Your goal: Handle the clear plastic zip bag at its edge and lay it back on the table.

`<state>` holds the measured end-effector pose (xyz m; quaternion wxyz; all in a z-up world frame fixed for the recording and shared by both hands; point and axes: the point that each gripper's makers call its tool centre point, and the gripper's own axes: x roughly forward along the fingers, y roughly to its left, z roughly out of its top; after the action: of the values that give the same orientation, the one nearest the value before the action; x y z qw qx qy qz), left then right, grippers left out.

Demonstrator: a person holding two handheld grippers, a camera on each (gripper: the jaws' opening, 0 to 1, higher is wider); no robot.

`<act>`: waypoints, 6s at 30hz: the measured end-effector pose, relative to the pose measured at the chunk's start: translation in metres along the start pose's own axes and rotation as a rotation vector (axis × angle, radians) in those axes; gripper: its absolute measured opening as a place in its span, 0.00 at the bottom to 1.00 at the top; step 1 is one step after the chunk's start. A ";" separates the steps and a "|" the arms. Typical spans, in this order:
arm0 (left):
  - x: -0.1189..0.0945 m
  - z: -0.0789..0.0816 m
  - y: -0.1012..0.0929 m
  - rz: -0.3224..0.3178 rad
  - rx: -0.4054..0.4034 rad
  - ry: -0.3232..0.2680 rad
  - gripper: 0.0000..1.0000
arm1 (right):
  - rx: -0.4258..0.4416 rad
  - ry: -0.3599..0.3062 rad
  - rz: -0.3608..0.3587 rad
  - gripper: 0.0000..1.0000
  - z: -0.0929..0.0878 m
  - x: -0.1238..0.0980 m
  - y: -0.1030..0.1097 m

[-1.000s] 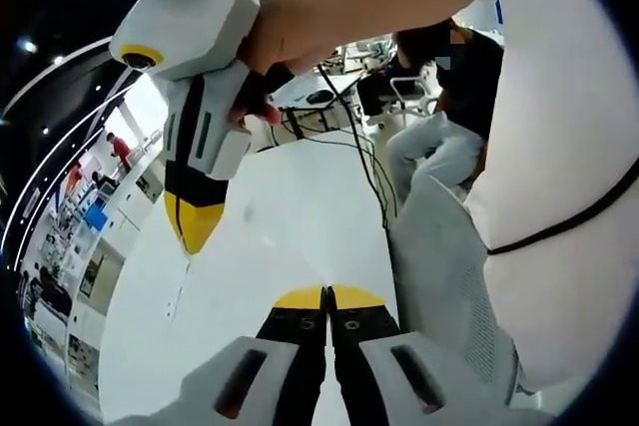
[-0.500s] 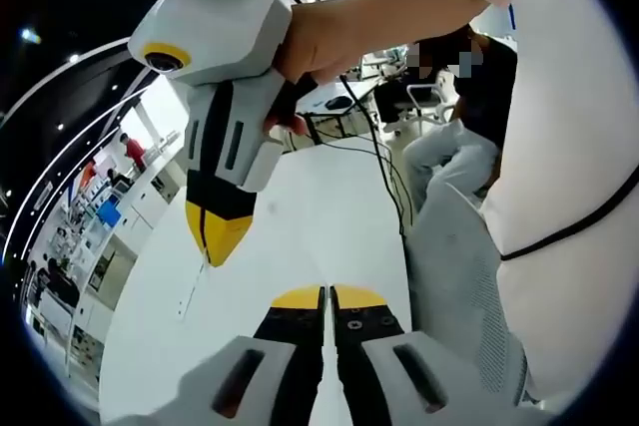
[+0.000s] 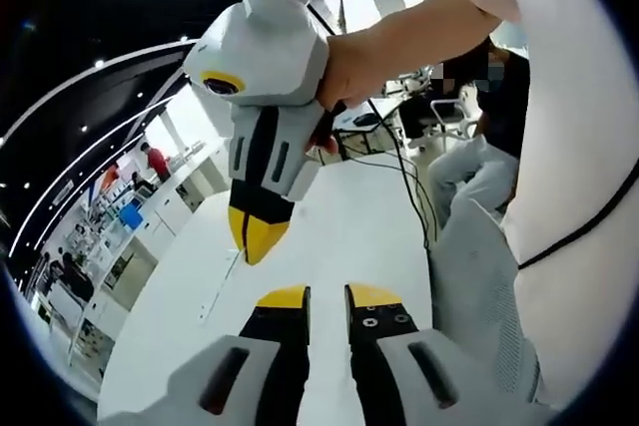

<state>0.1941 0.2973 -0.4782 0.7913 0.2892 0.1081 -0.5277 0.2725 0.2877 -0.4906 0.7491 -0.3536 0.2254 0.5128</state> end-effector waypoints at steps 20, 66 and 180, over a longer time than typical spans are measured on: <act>-0.014 -0.027 0.028 0.097 -0.124 -0.003 0.15 | -0.007 0.012 -0.066 0.00 -0.004 0.011 -0.056; -0.016 -0.080 0.042 0.195 -0.397 -0.002 0.34 | -0.235 0.039 -0.336 0.00 -0.032 0.083 -0.145; -0.006 -0.097 0.016 0.161 -0.453 0.045 0.31 | -0.185 0.060 -0.030 0.26 -0.154 0.179 0.041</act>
<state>0.2188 0.3620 -0.5487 0.8730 0.1236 0.2179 -0.4185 0.3044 0.2885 -0.7280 0.7138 -0.4399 0.1942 0.5092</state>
